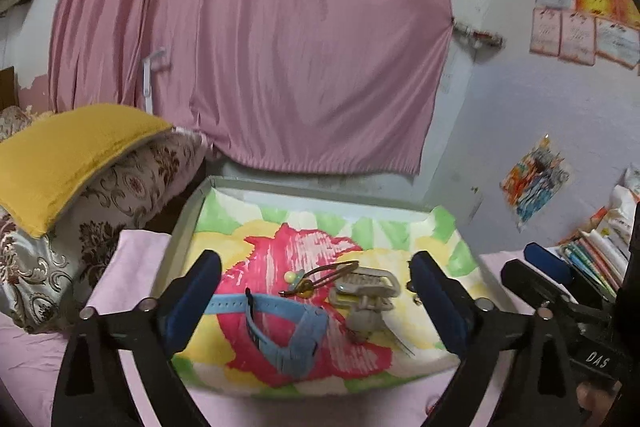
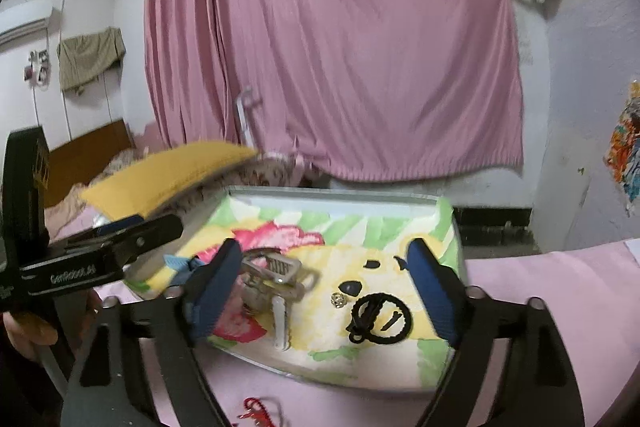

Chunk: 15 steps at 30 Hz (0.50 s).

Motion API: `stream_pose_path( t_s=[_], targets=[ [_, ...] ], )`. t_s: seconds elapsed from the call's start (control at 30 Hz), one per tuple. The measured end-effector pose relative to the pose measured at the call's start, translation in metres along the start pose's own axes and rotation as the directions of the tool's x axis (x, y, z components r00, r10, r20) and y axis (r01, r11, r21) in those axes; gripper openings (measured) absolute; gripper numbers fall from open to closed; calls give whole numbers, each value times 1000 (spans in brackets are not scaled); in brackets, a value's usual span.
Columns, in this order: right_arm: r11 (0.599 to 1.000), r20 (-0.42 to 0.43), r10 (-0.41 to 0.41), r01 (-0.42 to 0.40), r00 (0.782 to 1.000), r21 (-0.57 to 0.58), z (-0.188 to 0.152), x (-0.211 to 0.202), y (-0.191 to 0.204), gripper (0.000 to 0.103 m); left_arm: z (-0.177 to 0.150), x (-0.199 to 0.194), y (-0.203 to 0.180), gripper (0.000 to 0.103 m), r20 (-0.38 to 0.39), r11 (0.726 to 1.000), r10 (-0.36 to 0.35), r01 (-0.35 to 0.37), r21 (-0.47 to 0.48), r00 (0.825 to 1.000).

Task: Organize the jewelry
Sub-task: 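Open both tools over the tray to release the hair tie and ring, then withdraw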

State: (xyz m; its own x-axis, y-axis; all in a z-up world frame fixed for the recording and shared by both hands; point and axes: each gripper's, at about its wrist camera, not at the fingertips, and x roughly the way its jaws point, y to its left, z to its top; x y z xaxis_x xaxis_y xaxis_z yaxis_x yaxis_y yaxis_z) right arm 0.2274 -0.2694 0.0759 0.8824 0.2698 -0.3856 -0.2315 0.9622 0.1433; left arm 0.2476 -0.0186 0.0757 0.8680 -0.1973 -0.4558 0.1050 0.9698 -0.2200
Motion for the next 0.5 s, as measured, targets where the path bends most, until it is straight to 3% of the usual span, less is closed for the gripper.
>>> stream_pose_path(
  t_s=[0.17,0.5],
  targets=[
    [1000,85,-9,10,996,-3,-3,-37,4,101,-12,-35,-2,102,77,1000,-14,13,14,997],
    [996,88,-20,28,996,-83,-28,-80,13,101,-41,-79,-1,102,117,998,-30,23,60,993]
  ],
)
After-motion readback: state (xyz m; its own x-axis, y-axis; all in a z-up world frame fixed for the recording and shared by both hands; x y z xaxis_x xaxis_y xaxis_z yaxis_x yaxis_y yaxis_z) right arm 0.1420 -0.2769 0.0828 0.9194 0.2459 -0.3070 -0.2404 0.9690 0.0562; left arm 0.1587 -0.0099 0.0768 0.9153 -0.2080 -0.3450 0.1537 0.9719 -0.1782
